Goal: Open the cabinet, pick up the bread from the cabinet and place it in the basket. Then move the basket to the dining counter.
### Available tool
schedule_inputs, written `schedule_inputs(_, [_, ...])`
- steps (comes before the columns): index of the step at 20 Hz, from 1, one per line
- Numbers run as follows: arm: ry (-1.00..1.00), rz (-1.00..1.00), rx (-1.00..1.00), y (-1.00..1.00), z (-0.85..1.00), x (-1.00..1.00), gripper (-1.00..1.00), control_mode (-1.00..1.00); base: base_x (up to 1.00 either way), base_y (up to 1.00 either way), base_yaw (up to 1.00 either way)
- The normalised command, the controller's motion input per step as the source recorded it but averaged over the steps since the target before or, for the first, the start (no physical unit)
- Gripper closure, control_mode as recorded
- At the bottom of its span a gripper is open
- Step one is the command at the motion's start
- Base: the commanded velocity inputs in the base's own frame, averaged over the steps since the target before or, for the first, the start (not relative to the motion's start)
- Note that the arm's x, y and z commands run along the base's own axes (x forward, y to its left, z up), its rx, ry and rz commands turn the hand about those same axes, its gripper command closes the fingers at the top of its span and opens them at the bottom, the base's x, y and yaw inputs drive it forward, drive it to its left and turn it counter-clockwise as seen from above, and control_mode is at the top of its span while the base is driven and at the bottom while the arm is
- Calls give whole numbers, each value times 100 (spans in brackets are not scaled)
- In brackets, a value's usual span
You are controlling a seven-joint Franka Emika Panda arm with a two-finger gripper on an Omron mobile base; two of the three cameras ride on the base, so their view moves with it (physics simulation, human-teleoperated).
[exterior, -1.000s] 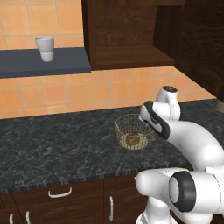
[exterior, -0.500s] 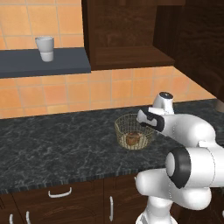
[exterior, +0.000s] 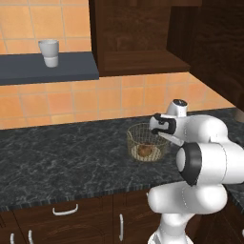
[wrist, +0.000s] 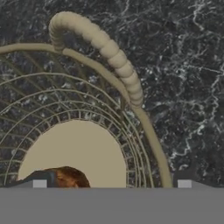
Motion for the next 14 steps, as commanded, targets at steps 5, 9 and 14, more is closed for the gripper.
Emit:
schedule_inputs(5, [0,0,0,1,-15,-11,-100,-100,0,0,0])
schedule_inputs(9, [-6,0,0,5,-2,-38,-100,-100,0,0,0])
schedule_inputs(14, [-4,1,0,-2,-5,-27,-100,-100,0,0,0])
